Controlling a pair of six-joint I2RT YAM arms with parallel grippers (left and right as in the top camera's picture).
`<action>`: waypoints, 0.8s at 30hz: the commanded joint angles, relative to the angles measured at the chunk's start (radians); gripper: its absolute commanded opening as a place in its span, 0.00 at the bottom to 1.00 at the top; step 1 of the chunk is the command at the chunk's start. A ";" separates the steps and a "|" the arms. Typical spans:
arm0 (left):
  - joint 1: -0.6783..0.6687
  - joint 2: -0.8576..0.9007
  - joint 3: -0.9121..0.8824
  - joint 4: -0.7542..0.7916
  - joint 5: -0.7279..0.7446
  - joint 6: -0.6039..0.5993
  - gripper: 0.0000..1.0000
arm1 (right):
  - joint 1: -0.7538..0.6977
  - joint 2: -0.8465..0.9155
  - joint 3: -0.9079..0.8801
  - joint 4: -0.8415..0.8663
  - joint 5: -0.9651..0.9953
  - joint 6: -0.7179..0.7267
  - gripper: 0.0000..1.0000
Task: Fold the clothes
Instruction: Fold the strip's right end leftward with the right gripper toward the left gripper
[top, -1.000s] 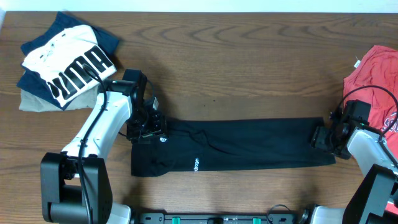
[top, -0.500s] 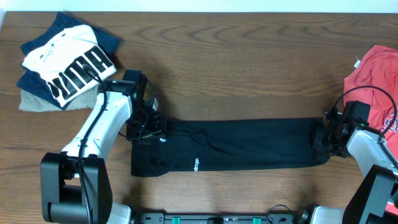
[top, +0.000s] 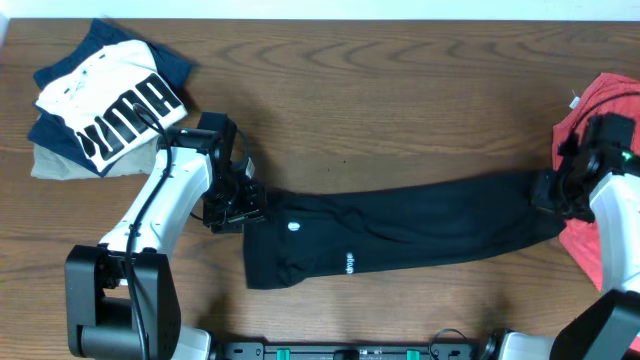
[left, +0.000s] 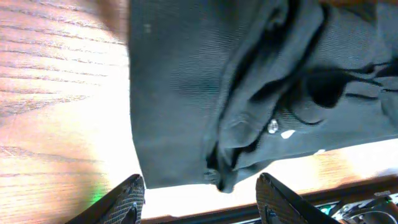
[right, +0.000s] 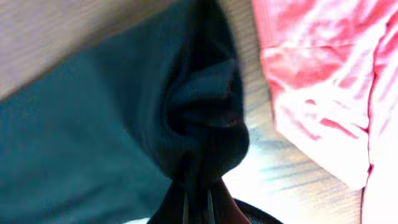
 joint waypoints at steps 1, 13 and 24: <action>0.004 -0.010 -0.004 0.000 -0.012 0.002 0.59 | 0.114 -0.003 -0.001 -0.027 0.004 0.006 0.01; 0.004 -0.010 -0.004 0.000 -0.012 0.003 0.59 | 0.501 0.023 -0.006 -0.028 -0.019 0.104 0.04; 0.004 -0.010 -0.004 0.000 -0.013 0.004 0.59 | 0.659 0.101 -0.012 -0.029 -0.026 0.179 0.08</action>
